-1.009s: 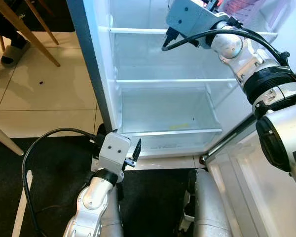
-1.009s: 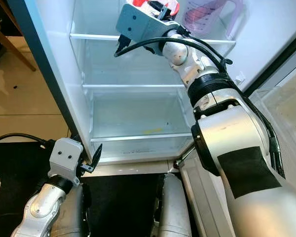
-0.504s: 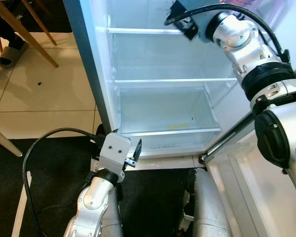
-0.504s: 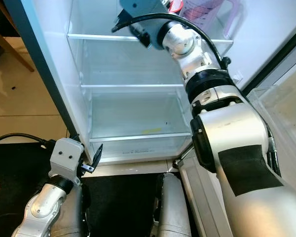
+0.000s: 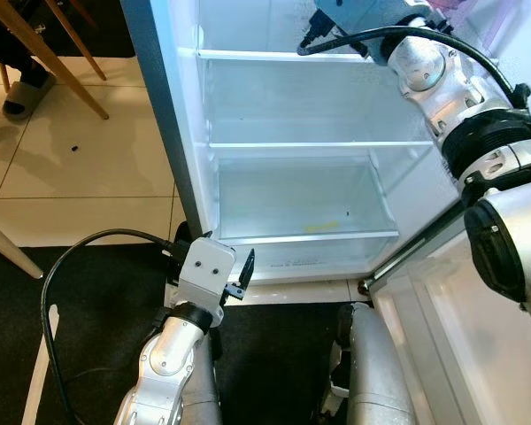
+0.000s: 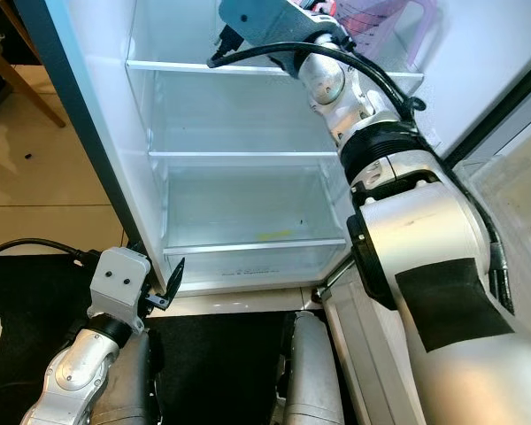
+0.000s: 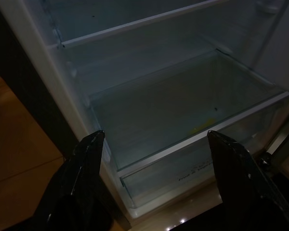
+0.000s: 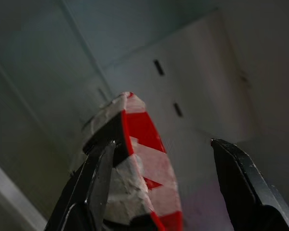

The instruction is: Restocking fridge

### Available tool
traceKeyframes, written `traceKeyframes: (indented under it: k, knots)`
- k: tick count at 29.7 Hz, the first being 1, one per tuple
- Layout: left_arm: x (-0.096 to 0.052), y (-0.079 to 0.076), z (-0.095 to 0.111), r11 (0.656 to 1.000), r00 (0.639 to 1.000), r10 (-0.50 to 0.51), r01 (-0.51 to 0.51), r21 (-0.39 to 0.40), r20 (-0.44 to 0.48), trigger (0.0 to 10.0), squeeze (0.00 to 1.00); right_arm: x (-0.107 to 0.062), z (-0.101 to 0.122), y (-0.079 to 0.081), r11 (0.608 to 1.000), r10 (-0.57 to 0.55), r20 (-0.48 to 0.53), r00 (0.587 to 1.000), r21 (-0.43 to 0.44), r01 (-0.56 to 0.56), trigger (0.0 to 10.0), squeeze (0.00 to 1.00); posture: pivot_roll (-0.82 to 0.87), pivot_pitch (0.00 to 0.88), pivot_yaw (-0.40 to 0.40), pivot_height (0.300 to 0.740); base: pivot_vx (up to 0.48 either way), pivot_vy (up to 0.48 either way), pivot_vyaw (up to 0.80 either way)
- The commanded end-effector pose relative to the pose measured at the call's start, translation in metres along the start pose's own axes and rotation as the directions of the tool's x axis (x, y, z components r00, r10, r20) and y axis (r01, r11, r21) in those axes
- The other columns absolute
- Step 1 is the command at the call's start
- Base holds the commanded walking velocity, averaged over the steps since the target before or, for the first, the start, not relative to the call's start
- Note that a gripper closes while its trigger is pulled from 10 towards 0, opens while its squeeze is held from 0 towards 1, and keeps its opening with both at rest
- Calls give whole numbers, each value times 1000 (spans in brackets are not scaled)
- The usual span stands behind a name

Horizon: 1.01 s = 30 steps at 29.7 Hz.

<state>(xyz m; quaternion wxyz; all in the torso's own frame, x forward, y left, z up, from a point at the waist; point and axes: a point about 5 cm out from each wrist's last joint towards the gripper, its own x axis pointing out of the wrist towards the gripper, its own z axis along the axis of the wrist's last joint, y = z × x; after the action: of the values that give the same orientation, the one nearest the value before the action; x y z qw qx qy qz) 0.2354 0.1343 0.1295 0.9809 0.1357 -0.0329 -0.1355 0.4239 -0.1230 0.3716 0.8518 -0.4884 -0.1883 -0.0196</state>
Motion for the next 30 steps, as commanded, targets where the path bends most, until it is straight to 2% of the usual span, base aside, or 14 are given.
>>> traceKeyframes:
  k: [1,4,11,15,16,17,18,20,21,22,27,30]
  knots:
    - [-4,-2,-6,1000,1000,-8,8,-5,-25,10000,0,-1,-13,-7,998,-43,-61,997,-48,40,10000,0,195,254,-105,553,0,0,0]
    - [-2,-1,-6,1000,1000,1,-1,-13,-25,10000,0,-4,-26,-5,997,-25,-124,992,-75,16,10000,0,192,252,-108,553,0,0,0]
    - [0,-2,-6,1000,1000,1,-1,-19,-26,10000,0,-5,-29,-5,996,-4,-127,992,-94,-8,10000,0,178,248,-106,553,0,0,0]
    - [2,-3,-6,1000,1000,1,-1,-22,-21,10000,0,-2,-9,-4,997,49,-12,999,55,-48,10000,0,171,244,-110,553,0,0,0]
    - [2,-4,-6,1000,1000,1,-1,-24,-21,10000,0,-1,-2,-4,987,75,32,997,143,-78,10000,0,165,242,-111,553,0,0,0]
    - [2,-4,-6,1000,1000,1,-1,-24,-21,10000,0,-1,-2,-4,987,75,32,997,143,-78,10000,0,165,242,-111,553,0,0,0]
    - [3,-5,-8,1000,1000,-2,1,-27,-23,10000,0,-1,7,-1,949,117,119,986,279,-146,10000,0,152,238,-111,553,0,0,0]
    - [3,-5,-8,1000,1000,-2,2,-27,-24,10000,0,-1,9,-1,938,124,139,982,307,-162,10000,0,152,238,-111,553,0,0,0]
    - [5,-7,-10,1000,1000,-14,14,-26,-24,10000,0,-4,4,5,887,141,168,976,417,-199,10000,0,131,233,-106,553,0,0,0]
    - [6,-8,-11,1000,1000,-20,20,-23,-24,10000,0,-6,1,8,865,142,177,974,457,-209,10000,0,125,231,-104,553,0,0,0]
    - [11,-9,-16,999,999,-43,43,-9,-30,10000,0,-17,-10,14,845,106,243,964,489,-216,10000,0,98,225,-91,553,0,0,0]
    - [12,-9,-17,999,998,-49,49,-8,-31,10000,0,-22,-13,15,845,98,245,964,491,-211,10000,0,88,221,-89,553,0,0,0]
